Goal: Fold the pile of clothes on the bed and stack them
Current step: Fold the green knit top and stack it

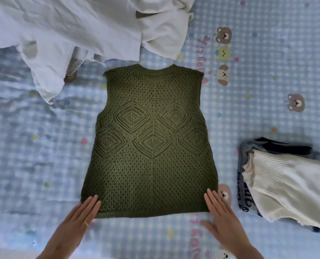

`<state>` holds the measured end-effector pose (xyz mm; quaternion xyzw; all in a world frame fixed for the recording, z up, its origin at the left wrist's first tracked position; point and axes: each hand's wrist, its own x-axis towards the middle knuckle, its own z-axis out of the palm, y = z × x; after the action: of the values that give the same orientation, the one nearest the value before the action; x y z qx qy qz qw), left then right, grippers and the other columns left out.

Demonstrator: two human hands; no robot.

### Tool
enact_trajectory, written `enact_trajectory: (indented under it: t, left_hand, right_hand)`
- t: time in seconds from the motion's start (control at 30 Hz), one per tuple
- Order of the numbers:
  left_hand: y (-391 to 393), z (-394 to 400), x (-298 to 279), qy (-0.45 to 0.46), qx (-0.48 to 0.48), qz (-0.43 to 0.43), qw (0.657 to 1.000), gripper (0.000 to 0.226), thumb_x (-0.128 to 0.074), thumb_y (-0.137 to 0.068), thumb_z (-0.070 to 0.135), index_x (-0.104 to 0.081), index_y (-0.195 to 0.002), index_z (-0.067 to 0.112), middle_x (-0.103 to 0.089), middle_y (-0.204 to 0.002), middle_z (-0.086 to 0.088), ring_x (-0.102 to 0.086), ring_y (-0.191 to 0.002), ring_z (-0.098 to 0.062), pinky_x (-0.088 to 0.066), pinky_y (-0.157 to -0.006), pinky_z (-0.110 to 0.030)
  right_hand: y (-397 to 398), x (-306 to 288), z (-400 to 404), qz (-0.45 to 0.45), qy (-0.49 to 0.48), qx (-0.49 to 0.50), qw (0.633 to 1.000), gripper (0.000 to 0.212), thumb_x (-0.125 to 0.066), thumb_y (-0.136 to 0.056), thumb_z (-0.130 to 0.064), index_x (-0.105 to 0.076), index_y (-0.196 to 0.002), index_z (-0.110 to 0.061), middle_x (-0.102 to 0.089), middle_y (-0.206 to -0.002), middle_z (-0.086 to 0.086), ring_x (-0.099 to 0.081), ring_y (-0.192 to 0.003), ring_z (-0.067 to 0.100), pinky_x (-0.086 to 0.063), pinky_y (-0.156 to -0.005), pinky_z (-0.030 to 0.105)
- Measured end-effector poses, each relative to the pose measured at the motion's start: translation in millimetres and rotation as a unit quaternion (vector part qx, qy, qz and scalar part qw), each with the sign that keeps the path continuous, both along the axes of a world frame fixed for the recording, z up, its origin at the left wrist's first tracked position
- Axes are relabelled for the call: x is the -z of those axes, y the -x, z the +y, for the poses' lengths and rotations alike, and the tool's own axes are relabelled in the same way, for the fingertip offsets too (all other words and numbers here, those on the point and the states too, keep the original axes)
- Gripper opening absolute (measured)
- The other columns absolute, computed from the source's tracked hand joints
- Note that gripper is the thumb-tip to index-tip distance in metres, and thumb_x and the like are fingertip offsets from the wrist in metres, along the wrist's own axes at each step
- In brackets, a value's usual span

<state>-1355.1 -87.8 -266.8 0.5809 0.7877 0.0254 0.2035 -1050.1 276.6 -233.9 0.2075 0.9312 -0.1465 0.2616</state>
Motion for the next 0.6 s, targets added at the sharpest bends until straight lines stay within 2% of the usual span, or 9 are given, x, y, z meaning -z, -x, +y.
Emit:
enact_trajectory:
  t: [0.07,0.1,0.17,0.2,0.27,0.4,0.47,0.53,0.6]
  left_hand:
    - [2.0,12.1,-3.4,-0.025,0.004,-0.010,1.000,0.082,-0.032,-0.074,-0.001,-0.006,-0.150,0.014,-0.003,-0.159,0.004,-0.006,-0.145,-0.010,-0.014,-0.113,-0.029]
    - [4.1,18.1,-5.4,-0.031,-0.004,-0.018,0.999,0.087,-0.031,-0.070,-0.004,-0.004,-0.151,0.016,0.000,-0.159,0.007,-0.004,-0.145,-0.007,-0.013,-0.113,-0.027]
    - [7.1,25.1,-10.1,-0.030,-0.011,-0.030,0.999,0.093,-0.028,-0.065,-0.005,-0.002,-0.151,0.020,0.002,-0.158,0.012,-0.002,-0.144,-0.002,-0.010,-0.114,-0.022]
    - [8.3,24.0,-13.3,-0.027,-0.012,-0.031,0.999,0.094,-0.027,-0.064,-0.005,-0.002,-0.151,0.021,0.003,-0.158,0.014,-0.002,-0.143,0.000,-0.009,-0.114,-0.019]
    - [12.4,13.1,-21.6,-0.017,-0.014,-0.029,0.999,0.093,-0.026,-0.065,-0.005,-0.002,-0.151,0.023,0.002,-0.158,0.016,-0.003,-0.143,0.003,-0.009,-0.115,-0.018]
    - [15.9,-16.3,-31.9,0.007,0.008,-0.016,1.000,0.069,-0.016,-0.087,-0.007,-0.004,-0.151,0.018,0.001,-0.159,0.010,-0.003,-0.144,-0.002,-0.007,-0.116,-0.021]
    - [11.3,-16.9,-35.3,0.026,0.008,-0.014,1.000,0.061,-0.009,-0.093,0.000,-0.005,-0.150,0.019,0.002,-0.159,0.007,-0.009,-0.144,-0.005,-0.005,-0.115,-0.021]
    - [4.8,-10.1,-38.4,0.055,-0.018,-0.029,0.998,0.060,-0.024,-0.088,0.009,-0.017,-0.147,0.019,-0.017,-0.157,0.003,-0.036,-0.136,-0.014,-0.006,-0.117,-0.022]
    - [-4.8,6.9,-36.9,0.047,-0.045,-0.031,0.997,0.062,-0.034,-0.084,0.016,-0.027,-0.145,0.013,-0.040,-0.147,-0.005,-0.046,-0.129,-0.023,-0.009,-0.119,-0.028]
  right_hand:
    - [-4.7,4.7,0.6,0.057,-0.004,-0.021,0.998,0.048,-0.049,-0.088,-0.023,-0.052,-0.133,-0.005,-0.043,-0.144,0.006,-0.012,-0.145,0.013,-0.017,-0.115,0.031]
    - [-2.5,4.9,4.0,0.073,0.004,0.000,0.997,0.056,-0.058,-0.076,-0.004,-0.053,-0.132,-0.006,-0.043,-0.143,0.004,-0.013,-0.145,0.010,-0.021,-0.113,0.028]
    - [2.3,3.2,10.0,0.058,0.020,0.047,0.997,0.092,-0.069,-0.046,0.022,-0.055,-0.131,-0.009,-0.041,-0.143,0.000,-0.035,-0.137,0.013,-0.042,-0.097,0.018]
    - [0.2,1.7,11.3,0.055,0.020,0.057,0.997,0.099,-0.069,-0.038,0.028,-0.057,-0.129,-0.009,-0.042,-0.141,0.000,-0.047,-0.129,0.019,-0.048,-0.087,0.017]
    - [-14.5,-4.9,15.0,0.070,0.018,0.061,0.995,0.098,-0.068,-0.036,0.030,-0.061,-0.126,-0.008,-0.049,-0.138,0.003,-0.057,-0.119,0.026,-0.050,-0.083,0.021]
    - [-48.6,-29.5,21.9,0.020,0.064,0.083,0.994,0.092,-0.076,-0.037,0.025,-0.064,-0.122,-0.009,-0.049,-0.137,0.002,-0.061,-0.113,0.022,-0.041,-0.087,0.011]
    - [-49.5,-36.0,18.6,0.014,0.059,0.023,0.998,0.069,-0.086,-0.049,0.006,-0.068,-0.114,-0.009,-0.050,-0.132,0.001,-0.065,-0.108,0.020,-0.044,-0.087,0.011]
    - [-42.2,-37.9,15.7,0.044,0.030,-0.002,0.999,0.035,-0.058,-0.091,-0.029,-0.067,-0.117,-0.007,-0.056,-0.130,0.004,-0.057,-0.118,0.019,-0.032,-0.106,0.018]
    - [-22.1,-33.6,13.8,0.063,0.028,0.037,0.997,0.056,-0.030,-0.099,-0.044,-0.056,-0.130,-0.005,-0.050,-0.139,0.006,-0.041,-0.132,0.016,-0.020,-0.114,0.026]
